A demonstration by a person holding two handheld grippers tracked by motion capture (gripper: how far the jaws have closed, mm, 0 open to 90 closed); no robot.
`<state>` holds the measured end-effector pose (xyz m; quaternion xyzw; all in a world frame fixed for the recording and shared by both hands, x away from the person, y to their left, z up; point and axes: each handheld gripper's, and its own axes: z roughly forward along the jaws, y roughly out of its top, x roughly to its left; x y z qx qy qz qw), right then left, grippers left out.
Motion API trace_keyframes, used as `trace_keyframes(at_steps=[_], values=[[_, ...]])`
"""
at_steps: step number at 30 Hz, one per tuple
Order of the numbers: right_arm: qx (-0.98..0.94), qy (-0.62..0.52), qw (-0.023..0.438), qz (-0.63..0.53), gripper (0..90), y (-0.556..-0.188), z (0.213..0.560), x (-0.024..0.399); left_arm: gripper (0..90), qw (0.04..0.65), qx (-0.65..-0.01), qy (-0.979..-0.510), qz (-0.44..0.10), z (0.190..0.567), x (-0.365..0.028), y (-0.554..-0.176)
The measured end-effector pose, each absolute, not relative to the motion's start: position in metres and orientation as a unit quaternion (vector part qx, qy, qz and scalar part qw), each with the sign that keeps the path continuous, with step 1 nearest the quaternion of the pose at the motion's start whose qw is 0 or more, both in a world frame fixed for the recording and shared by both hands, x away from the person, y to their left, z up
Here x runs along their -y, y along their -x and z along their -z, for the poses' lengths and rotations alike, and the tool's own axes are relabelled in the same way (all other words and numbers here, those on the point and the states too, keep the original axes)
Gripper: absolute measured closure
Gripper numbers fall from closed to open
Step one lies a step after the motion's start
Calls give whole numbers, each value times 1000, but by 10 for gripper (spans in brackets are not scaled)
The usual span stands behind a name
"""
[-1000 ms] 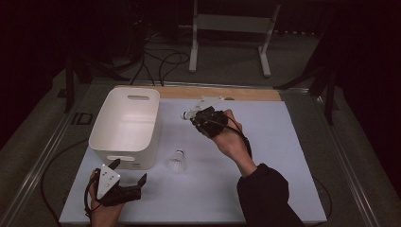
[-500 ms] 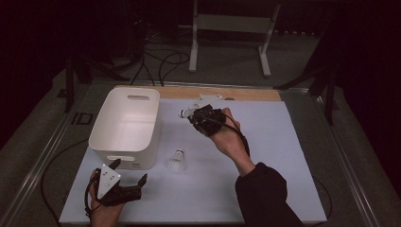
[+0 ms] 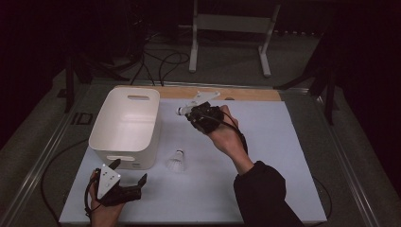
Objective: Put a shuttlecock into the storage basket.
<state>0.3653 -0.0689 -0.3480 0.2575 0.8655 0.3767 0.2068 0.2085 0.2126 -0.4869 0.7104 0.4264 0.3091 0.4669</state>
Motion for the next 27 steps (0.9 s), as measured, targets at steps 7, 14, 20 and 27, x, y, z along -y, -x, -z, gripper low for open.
trace_keyframes(at_steps=[7,14,20,27], values=[[-862,-257,210,-383,898,-367,343,68,0,467,-426,-711,-310,487,-213,-208],[-861,-258,207,-387,898,-371,340,67,0,467,-425,-711,-309,487,-213,-208],[-859,-258,205,-391,898,-374,337,64,0,467,-425,-711,-310,487,-213,-208],[-859,-255,204,-394,898,-376,335,62,0,467,-424,-711,-310,487,-213,-208]])
